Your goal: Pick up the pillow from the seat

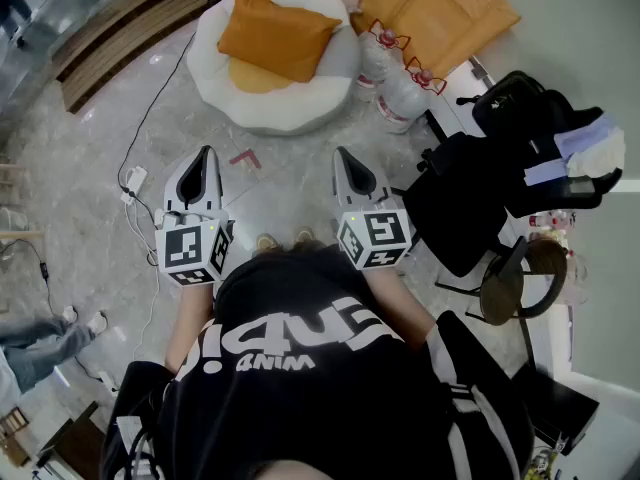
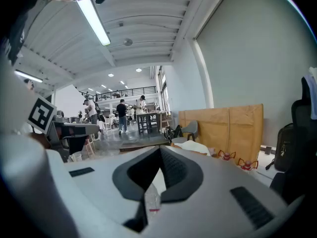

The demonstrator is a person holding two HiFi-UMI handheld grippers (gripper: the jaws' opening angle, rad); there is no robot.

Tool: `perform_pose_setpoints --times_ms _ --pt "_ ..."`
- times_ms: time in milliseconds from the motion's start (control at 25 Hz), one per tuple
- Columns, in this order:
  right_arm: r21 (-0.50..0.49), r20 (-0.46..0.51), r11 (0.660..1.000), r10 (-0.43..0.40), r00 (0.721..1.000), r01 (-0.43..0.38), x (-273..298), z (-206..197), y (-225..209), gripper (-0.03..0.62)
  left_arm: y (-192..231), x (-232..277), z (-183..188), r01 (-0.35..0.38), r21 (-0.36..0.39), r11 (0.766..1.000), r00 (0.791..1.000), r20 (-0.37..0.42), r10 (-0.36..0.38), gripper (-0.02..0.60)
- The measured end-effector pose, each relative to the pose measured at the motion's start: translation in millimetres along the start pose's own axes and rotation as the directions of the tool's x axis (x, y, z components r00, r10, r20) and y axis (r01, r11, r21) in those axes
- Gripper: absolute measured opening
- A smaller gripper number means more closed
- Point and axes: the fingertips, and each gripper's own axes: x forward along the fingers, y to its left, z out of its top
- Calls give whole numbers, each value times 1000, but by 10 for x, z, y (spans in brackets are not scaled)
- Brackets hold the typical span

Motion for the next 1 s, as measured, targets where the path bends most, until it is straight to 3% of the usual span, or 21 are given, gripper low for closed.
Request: perform_pose_setpoints --times_ms 400,640,1000 --pt "-2 11 1000 -10 1000 11 42 20 -12 21 42 49 -7 1 -6 1000 1000 1 -1 9" --pt "31 50 999 29 998 -30 102 106 120 21 138 11 -21 5 -7 1000 1000 -6 -5 9" --pt "29 66 1000 4 998 -6 139 141 255 21 308 -35 -91 47 6 999 999 -10 -47 9"
